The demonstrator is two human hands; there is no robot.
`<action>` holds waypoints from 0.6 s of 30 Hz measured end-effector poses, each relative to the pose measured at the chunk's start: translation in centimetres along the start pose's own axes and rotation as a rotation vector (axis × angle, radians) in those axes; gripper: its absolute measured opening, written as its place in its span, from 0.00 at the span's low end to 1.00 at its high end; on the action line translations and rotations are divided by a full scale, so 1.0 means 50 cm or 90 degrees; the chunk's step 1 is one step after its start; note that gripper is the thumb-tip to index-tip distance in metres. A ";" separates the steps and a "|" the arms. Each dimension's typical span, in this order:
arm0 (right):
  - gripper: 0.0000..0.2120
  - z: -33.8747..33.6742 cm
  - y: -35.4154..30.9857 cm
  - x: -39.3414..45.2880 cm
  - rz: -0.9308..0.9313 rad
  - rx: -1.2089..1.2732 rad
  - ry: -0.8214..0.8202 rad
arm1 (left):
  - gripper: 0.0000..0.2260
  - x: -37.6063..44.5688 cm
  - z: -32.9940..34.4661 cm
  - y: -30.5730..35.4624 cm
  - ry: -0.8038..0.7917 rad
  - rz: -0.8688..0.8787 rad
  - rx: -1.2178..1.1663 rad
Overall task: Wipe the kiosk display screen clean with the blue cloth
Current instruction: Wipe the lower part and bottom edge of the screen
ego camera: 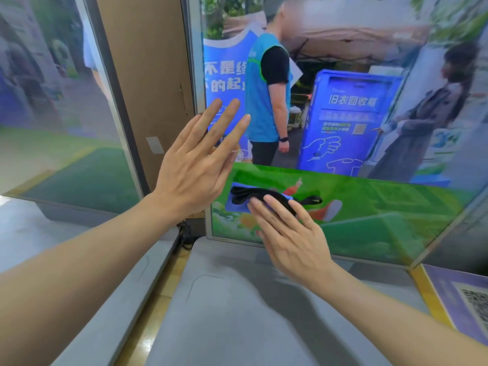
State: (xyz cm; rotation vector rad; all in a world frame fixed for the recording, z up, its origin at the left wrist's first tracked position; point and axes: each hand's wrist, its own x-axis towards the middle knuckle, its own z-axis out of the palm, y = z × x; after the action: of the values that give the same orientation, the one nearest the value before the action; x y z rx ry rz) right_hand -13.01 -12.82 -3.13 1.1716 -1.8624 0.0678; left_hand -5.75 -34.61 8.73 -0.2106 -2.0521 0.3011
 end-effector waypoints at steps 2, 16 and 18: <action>0.32 0.007 -0.007 -0.020 -0.011 0.010 -0.029 | 0.23 -0.002 0.005 0.008 0.006 -0.018 0.006; 0.31 -0.027 0.095 -0.104 -0.057 -0.006 -0.054 | 0.24 -0.055 0.020 0.103 -0.079 -0.021 -0.028; 0.30 -0.037 0.111 -0.092 -0.012 -0.027 -0.007 | 0.24 -0.054 0.024 0.112 -0.081 -0.022 -0.025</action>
State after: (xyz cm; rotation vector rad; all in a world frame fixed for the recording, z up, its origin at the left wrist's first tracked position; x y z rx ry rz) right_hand -15.28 -5.73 -3.16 1.1626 -1.8530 0.0116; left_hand -5.39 -30.15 4.27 -0.1826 -2.1867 0.2588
